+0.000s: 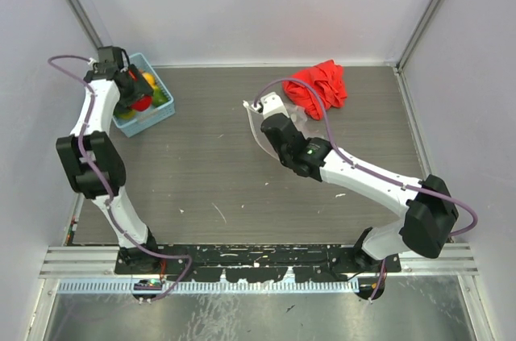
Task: Place the food in the zip-top bag and seal the zipper
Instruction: Pick up the fake fruit from the bin.
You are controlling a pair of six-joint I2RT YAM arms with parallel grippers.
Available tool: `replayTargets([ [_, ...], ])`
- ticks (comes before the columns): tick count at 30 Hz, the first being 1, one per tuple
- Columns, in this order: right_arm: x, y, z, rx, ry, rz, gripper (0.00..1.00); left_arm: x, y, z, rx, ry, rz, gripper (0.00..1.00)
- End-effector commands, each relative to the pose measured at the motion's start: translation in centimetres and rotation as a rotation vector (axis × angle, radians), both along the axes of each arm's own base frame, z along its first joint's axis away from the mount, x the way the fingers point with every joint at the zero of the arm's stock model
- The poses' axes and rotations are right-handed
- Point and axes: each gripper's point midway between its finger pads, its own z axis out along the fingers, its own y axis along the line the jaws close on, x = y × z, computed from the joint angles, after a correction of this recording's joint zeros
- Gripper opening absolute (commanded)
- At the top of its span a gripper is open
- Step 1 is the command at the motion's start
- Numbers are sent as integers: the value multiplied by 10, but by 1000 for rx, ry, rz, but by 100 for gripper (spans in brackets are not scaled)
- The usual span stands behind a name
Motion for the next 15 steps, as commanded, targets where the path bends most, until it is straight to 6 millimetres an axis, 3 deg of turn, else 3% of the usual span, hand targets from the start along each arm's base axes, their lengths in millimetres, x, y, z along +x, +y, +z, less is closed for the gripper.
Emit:
replayTargets([
  [1, 8, 10, 27, 68, -45, -7, 0, -12, -44, 40, -143, -145, -73, 53],
  [10, 12, 14, 20, 64, -30, -15, 0, -57, -142, 63, -323, -226, -279, 51],
  [15, 15, 16, 16, 61, -24, -33, 0, -81, -177, 79, -380, -281, -366, 50],
])
